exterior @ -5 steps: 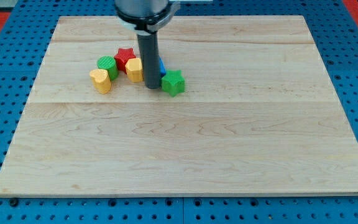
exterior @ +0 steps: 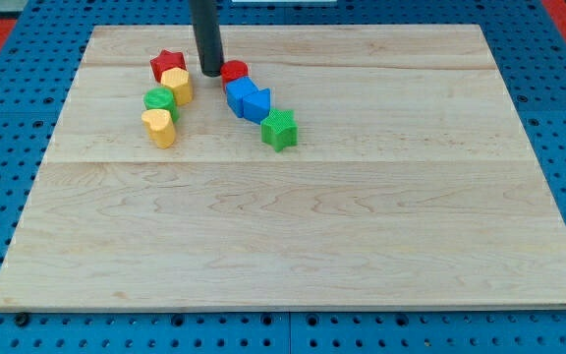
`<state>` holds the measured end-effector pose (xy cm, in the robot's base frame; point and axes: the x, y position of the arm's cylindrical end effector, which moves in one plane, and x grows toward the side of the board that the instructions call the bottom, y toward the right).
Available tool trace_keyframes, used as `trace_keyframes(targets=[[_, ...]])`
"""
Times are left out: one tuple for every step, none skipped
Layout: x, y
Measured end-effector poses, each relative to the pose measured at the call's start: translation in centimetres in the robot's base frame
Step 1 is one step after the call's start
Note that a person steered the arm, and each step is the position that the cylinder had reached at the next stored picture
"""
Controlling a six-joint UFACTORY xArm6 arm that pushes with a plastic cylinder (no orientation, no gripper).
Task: Slightly move the red circle above the blue cube
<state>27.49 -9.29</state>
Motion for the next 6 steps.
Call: trace_keyframes(targets=[[-4.5,2.0],[-6.8,-0.3],[-8.3,-5.2],[-6.5,-9.3],[-3.5,-12.8],[0.6,-11.2]])
